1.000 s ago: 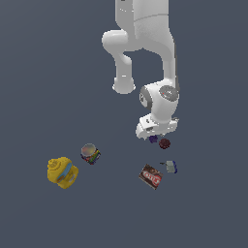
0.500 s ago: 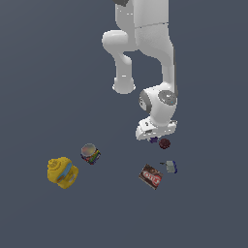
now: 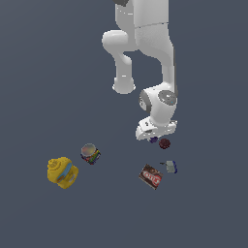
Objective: Pick up a designated object from a clutter of objects.
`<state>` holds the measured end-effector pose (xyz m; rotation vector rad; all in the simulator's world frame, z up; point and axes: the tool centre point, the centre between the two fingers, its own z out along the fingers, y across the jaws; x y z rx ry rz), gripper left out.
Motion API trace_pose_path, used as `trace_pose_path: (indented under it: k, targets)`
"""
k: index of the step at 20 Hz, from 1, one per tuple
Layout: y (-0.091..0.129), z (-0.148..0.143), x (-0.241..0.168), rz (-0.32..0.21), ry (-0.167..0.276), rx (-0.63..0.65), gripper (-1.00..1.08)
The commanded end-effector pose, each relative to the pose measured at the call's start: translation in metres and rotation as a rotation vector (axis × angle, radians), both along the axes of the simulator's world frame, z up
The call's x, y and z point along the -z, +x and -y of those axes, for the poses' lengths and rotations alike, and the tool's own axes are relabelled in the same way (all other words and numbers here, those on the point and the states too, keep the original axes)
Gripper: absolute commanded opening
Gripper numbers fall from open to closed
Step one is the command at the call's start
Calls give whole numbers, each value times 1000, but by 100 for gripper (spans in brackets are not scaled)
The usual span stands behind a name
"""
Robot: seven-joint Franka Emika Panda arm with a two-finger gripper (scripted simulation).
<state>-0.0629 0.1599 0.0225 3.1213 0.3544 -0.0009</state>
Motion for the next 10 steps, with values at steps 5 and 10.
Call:
trace_pose_path:
  k: [5, 10]
  targets:
    - [-1, 7, -9, 0, 0, 0, -100]
    - [-4, 21, -27, 0, 0, 0, -100]
